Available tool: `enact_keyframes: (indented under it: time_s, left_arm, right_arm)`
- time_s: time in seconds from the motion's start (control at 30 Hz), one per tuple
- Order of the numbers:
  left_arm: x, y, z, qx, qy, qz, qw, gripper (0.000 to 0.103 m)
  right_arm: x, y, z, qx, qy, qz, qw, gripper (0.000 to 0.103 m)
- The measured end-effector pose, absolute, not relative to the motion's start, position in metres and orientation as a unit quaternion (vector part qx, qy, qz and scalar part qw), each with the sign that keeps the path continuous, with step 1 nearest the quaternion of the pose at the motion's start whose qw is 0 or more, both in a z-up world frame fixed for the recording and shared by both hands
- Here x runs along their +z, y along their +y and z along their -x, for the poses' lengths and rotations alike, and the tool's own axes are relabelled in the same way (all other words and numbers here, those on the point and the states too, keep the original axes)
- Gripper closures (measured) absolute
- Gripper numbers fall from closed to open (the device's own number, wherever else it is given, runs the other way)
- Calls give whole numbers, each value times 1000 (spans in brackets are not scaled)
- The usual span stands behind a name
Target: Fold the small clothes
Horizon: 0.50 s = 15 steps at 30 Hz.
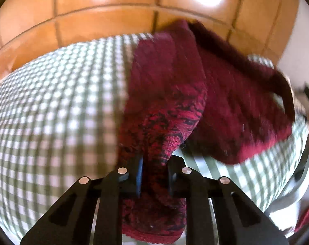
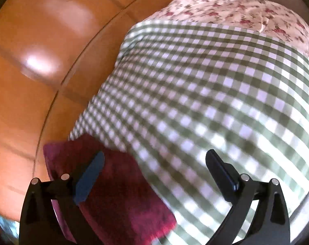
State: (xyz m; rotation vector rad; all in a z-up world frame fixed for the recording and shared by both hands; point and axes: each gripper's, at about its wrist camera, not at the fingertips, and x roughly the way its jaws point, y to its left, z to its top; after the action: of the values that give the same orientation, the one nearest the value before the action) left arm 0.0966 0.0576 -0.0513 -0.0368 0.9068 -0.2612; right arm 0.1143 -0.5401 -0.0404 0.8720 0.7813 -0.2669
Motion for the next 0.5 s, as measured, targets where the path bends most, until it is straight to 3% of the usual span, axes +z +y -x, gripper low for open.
enact_keyframes:
  time_s: [0.27,0.5]
  left_arm:
    - [13,130,-148,-44,378,58,923,87]
    - [37,217,-255,136,378,104,910,84]
  right_arm:
    - [-25,-443,-95,11,406,-279,870,4]
    - [-38,-401,-131,21,438,-258,861,4]
